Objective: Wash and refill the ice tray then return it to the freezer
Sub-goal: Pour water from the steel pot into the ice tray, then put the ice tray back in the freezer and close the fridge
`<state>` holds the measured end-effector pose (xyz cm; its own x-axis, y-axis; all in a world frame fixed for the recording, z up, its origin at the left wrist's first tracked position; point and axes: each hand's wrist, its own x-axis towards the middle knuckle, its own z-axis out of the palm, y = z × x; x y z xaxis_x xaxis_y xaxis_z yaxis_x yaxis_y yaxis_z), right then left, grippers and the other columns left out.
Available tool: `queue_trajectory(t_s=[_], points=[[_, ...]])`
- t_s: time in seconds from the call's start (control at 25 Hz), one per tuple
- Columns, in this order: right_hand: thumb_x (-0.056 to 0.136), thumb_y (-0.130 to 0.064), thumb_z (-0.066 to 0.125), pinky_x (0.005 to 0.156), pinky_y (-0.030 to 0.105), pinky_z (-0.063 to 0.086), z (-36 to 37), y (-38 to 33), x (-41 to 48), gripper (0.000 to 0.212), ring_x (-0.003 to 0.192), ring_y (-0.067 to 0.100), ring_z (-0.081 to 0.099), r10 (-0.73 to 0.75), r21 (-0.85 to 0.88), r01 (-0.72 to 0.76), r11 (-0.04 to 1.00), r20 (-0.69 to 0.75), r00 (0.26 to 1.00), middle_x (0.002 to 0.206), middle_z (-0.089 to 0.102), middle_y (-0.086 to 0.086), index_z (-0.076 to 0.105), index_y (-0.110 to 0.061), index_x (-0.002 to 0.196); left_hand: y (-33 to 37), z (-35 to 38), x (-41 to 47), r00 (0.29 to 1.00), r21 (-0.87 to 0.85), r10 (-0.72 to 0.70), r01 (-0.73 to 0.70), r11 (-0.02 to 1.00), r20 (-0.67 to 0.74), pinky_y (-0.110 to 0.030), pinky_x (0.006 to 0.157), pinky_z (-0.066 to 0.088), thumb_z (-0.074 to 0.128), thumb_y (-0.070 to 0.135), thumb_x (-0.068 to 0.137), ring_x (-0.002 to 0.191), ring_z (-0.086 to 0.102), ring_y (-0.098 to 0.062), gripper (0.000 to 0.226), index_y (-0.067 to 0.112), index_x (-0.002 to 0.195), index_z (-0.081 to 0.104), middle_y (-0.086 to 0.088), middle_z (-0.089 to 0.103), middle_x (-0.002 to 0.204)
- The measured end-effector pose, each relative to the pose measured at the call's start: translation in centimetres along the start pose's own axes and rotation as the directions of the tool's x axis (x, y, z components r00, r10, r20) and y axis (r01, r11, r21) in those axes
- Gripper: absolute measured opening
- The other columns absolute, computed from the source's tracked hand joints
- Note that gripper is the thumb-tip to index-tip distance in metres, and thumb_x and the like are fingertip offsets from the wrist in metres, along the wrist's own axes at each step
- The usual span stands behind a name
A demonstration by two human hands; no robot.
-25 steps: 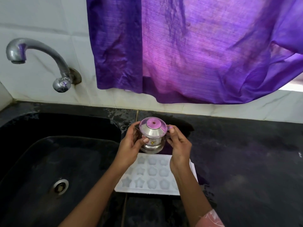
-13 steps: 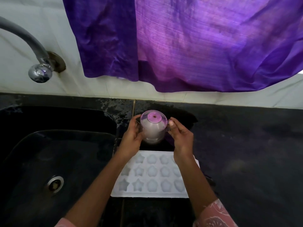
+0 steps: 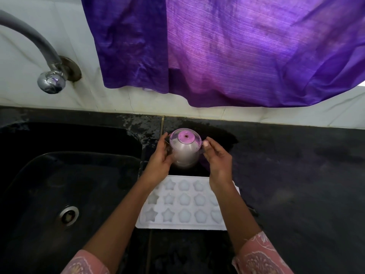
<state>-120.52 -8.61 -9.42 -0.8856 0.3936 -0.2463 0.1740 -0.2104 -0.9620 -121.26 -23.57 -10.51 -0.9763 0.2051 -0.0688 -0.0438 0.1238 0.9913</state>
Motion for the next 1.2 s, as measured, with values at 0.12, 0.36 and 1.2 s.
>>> queue_trajectory(t_s=[0.12,0.36,1.2], points=[[0.088,-0.024,0.062,0.1,0.024,0.039,-1.1,-1.2,-0.9,0.047,0.118,0.011,0.05,-0.053,-0.127,0.059,0.99,0.044,0.998,0.136,0.053,0.002,0.051,-0.015,0.133,0.3,-0.3,-0.8,0.999,0.159,-0.037,0.039,0.987,-0.016,-0.033,0.117,0.014,0.056,0.023,0.091,0.144,0.014,-0.016,0.082,0.017,0.15,-0.001,0.0,0.013,0.157],[0.074,-0.061,0.058,0.117,0.044,0.015,-7.7,-0.5,-3.9,0.09,0.143,0.017,0.021,-0.046,-0.685,0.202,0.7,0.239,0.97,0.156,0.02,-0.005,0.017,-0.03,0.148,-0.6,-2.3,-5.9,0.999,0.647,-0.044,0.042,0.761,-0.013,-0.038,0.111,-0.017,0.037,0.088,0.053,0.134,-0.022,-0.002,0.126,0.018,0.149,-0.005,0.002,-0.01,0.158],[0.051,-0.078,0.065,0.11,0.05,-0.02,-12.2,3.1,-8.4,0.135,0.144,0.01,-0.013,0.029,-0.919,0.305,0.249,0.322,0.946,0.158,-0.008,-0.006,-0.011,-0.023,0.148,-4.1,-2.7,-11.6,0.995,0.753,-0.075,0.005,0.658,0.059,-0.04,0.107,-0.025,0.048,0.085,0.037,0.13,-0.03,-0.001,0.142,0.022,0.149,-0.011,0.007,-0.012,0.158]])
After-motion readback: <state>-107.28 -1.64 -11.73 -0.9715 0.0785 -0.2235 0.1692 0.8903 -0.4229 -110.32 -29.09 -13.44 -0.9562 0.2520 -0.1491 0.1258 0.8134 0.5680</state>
